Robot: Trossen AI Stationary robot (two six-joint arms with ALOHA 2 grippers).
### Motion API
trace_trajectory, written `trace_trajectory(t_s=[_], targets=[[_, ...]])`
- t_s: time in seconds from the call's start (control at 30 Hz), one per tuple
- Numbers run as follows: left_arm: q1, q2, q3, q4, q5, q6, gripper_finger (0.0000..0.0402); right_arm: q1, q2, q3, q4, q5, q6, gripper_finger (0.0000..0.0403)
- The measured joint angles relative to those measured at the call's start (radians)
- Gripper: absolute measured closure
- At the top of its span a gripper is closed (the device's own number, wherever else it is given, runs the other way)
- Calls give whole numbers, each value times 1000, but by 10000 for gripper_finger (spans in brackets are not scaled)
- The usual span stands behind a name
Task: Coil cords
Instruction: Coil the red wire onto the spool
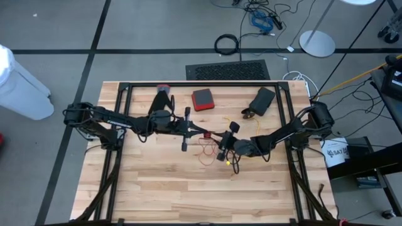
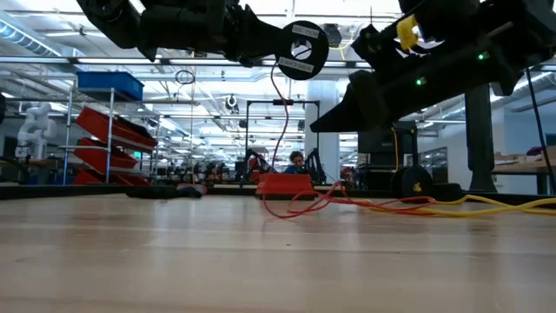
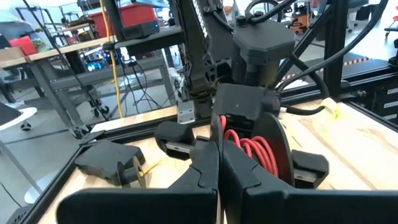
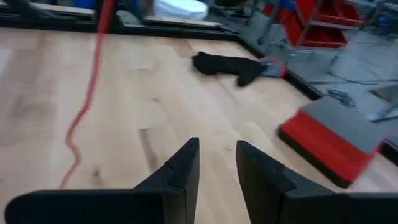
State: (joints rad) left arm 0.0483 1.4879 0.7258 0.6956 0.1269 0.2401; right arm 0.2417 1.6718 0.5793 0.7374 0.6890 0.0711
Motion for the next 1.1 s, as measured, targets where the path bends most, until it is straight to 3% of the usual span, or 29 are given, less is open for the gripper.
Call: trace_trajectory(t_s=[0.17, 0.33, 0.8, 1.1], targets=[[0, 0, 0, 0, -8, 0, 401, 0, -5, 0, 1, -211, 28, 312], [0, 0, 0, 6, -8, 0, 401, 0, 6, 0, 26, -329, 56, 312], [-3, 0, 0, 28, -9, -2, 401, -30, 206, 1, 386, -433, 60, 312], [-3, 0, 0, 32, -9, -2, 401, -47, 265, 33, 419, -429, 57, 312]])
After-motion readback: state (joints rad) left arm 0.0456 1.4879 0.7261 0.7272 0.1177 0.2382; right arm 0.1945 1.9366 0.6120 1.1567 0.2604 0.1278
